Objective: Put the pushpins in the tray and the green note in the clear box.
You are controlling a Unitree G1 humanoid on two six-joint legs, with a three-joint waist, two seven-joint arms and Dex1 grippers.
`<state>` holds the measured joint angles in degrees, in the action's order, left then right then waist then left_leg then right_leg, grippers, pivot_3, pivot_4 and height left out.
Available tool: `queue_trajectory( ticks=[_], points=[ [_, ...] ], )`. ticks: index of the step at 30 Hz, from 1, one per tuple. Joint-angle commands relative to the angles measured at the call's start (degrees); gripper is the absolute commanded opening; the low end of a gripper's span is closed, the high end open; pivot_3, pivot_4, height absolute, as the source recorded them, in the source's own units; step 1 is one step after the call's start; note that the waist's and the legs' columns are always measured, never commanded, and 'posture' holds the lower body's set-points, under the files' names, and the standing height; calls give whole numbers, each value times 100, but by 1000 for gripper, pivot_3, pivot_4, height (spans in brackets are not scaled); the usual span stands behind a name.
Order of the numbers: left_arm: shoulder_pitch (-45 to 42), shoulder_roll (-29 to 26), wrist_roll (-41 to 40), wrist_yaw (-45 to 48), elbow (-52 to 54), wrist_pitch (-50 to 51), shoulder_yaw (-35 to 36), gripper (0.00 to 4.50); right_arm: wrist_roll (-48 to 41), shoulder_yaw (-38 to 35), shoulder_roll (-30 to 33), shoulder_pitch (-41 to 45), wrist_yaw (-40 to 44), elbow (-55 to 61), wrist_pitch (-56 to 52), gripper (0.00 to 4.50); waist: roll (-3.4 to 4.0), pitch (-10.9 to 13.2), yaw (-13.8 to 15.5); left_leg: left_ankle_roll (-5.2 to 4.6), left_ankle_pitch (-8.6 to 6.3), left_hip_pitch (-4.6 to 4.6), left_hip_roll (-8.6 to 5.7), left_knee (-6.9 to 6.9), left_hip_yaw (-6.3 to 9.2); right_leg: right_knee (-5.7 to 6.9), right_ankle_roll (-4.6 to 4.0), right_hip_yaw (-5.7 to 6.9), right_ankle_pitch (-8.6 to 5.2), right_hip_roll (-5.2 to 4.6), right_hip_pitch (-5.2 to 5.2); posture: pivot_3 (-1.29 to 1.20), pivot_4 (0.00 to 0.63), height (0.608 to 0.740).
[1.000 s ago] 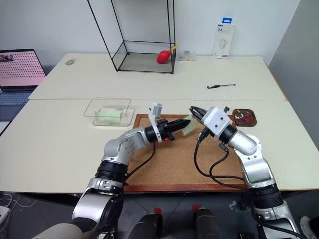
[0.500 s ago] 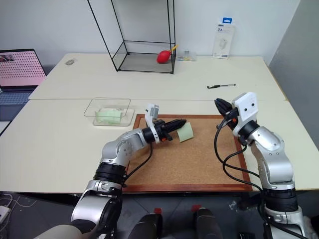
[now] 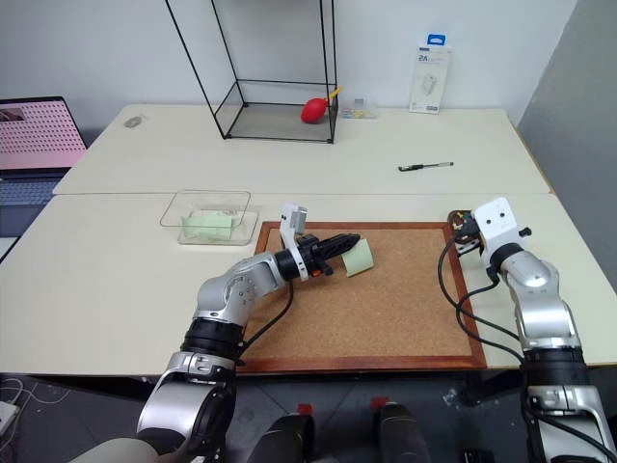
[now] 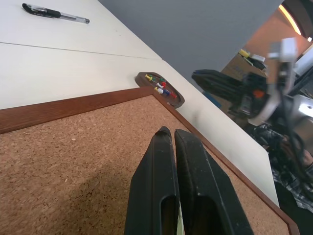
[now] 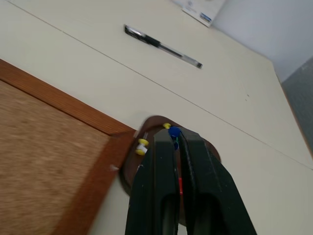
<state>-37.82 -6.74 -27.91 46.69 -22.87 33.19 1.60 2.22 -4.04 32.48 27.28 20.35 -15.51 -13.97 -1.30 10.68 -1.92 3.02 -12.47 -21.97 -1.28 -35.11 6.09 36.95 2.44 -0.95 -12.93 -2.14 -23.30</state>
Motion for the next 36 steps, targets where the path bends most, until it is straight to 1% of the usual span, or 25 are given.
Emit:
queue_trajectory(
  ticks=[1,2,4,5,9,10,12,17,20,22,23,25,27,32,36],
  points=[
    [-82,14,-24,-36,165,-64,38,172,190,71,-23,413,-197,-696,363,0,0,0,0,0,0,0,0,0,-1,-1,0,-1,0,0,0,0,150,740],
    [-84,14,-25,-40,170,-63,41,172,211,87,-37,492,-219,-871,410,0,0,0,1,0,0,0,0,1,-1,0,0,-1,0,0,0,0,150,740],
    [-84,16,-28,-52,182,-66,47,0,246,107,-52,616,-257,-1176,516,530,0,0,3,0,0,-1,-1,1,-1,-1,0,-2,0,-1,0,0,150,740],
    [-84,15,-30,-58,189,-67,51,0,254,111,-55,663,-266,-1290,556,675,0,0,3,0,0,-1,-1,0,-1,-1,0,-2,0,-1,0,0,150,740],
    [-82,5,-42,-75,206,-66,61,0,260,96,-58,784,-248,-1500,655,1665,0,0,-1,0,0,-1,-1,0,-1,0,0,-2,0,-1,0,0,150,740],
    [-80,3,-44,-79,208,-68,63,0,257,87,-59,800,-241,-1510,667,1818,0,0,-2,0,0,-1,-1,0,-1,-1,0,-2,0,-1,0,0,150,740],
    [-74,2,-44,-83,209,-72,64,0,242,58,-60,817,-241,-1491,684,2272,0,0,-2,0,0,-1,-1,0,-1,0,0,-2,0,-1,0,0,150,740],
    [-73,3,-36,-87,204,-78,66,0,174,-15,-42,789,-219,-1137,634,3287,0,0,-4,0,0,-1,-1,0,-1,0,0,-3,1,0,0,0,150,740],
    [-93,14,-61,-102,210,-60,90,0,61,-128,-5,723,-174,-668,543,3943,0,0,-4,0,0,-1,-1,0,-1,0,0,-3,1,0,0,0,150,740],
    [-113,24,-78,-126,224,-62,114,0,-181,-230,-33,654,17,-256,469,4329,0,0,-3,0,0,-1,-1,0,-1,0,0,-2,1,0,0,0,150,740],
    [-122,31,-96,-150,247,-55,138,0,-334,-266,-54,602,155,-29,422,4446,0,0,-2,0,0,-2,-1,0,0,0,0,-1,1,0,0,0,150,740],
    [-151,27,-211,-212,422,61,228,0,-824,-227,-66,349,746,735,221,4446,0,0,1,0,0,-2,0,0,1,0,0,-1,0,0,0,0,150,740],
    [-164,21,-354,-287,633,210,330,0,-1137,-162,-41,113,1154,1315,-4,4446,0,0,-3,0,0,-3,1,1,4,-1,1,2,0,0,0,0,150,740],
    [-167,-20,-722,-635,1204,588,669,0,-1558,-31,49,-305,1746,2152,-460,4446,0,0,4,0,0,-3,0,-2,5,-1,3,2,1,-1,1,0,150,740],
    [-113,-253,-1059,-1030,1856,921,1046,0,-1836,252,88,-526,2172,2746,-815,4446,0,1,-18,0,0,-2,3,-2,5,-1,3,2,1,1,0,0,150,740]
  ],
)
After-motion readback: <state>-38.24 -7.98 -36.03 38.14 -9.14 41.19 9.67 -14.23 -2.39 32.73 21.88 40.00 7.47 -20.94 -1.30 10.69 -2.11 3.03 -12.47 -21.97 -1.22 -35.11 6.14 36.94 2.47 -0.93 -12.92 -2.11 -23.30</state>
